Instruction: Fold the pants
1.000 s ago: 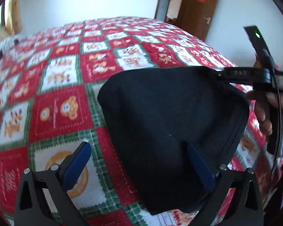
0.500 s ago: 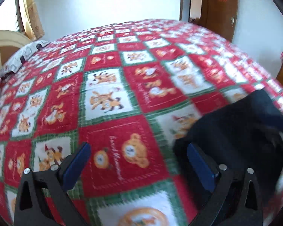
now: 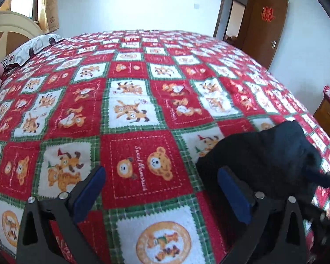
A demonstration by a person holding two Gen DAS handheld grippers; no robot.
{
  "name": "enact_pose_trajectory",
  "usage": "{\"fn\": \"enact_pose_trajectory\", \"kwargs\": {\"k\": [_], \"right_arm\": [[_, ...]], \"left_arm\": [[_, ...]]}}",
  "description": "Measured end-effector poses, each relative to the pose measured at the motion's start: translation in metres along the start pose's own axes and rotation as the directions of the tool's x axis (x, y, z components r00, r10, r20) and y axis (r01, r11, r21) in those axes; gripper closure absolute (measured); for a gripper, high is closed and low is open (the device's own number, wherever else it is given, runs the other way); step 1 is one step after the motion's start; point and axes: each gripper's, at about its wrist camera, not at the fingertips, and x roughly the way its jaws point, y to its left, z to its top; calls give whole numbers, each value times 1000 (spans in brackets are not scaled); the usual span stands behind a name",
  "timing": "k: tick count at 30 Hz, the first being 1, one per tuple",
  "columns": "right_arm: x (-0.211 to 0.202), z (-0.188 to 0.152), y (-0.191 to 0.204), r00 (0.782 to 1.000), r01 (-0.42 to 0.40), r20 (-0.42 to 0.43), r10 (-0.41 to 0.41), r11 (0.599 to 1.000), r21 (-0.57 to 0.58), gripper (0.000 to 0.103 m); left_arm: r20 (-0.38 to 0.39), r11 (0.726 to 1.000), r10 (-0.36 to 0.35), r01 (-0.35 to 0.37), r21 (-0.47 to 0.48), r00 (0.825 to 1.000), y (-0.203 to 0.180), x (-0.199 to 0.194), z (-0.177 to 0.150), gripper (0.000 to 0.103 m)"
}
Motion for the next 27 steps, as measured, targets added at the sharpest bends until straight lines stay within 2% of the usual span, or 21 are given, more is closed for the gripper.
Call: {"fn": "enact_pose_trajectory", "kwargs": {"k": [3, 5, 6, 7, 9, 11, 14, 17, 20, 24, 27], "right_arm": [[5, -6, 15, 997, -74, -8, 74, 996, -47, 49], [27, -18, 28, 991, -93, -102, 83, 991, -97, 49], [34, -22, 29, 991, -82, -116, 70, 991, -103, 49], [32, -22, 26, 993, -87, -84, 80, 993, -81, 48], [28, -18, 19, 990, -110, -93, 106, 993, -37, 48], [18, -15, 8, 989, -136, -63, 136, 991, 10, 48], [-3, -16, -12, 992, -122, -2, 122, 992, 42, 47], [-22, -17, -46, 996, -84, 40, 80, 992, 90, 39], [-37, -18, -93, 998, -29, 65, 18, 986, 164, 35], [-43, -24, -165, 994, 76, 47, -95, 947, 313, 35], [-28, -30, -206, 995, 89, -5, -95, 913, 398, 35]], "left_arm": [[-14, 1000, 1, -1, 3, 1000, -1, 2, 0, 0], [-20, 1000, 9, -9, 7, 1000, -2, 2, -1, 0], [-20, 1000, 1, -1, 5, 1000, -1, 0, -2, 0], [-19, 1000, -7, 7, 4, 1000, -1, -2, -2, 0], [-18, 1000, -8, 8, 6, 1000, -1, -4, -3, 0], [-21, 1000, -9, 9, 10, 1000, -3, -6, -4, 0], [-20, 999, -33, 33, -4, 999, -7, -11, -4, 0], [-15, 996, -87, 86, -24, 996, -17, -18, -5, 0], [-48, 988, -150, 148, -36, 988, -32, -12, -12, 0], [-87, 989, -146, 145, -16, 985, -50, 1, -23, 0], [-93, 990, -143, 142, -22, 985, -56, 6, -27, 0]]}}
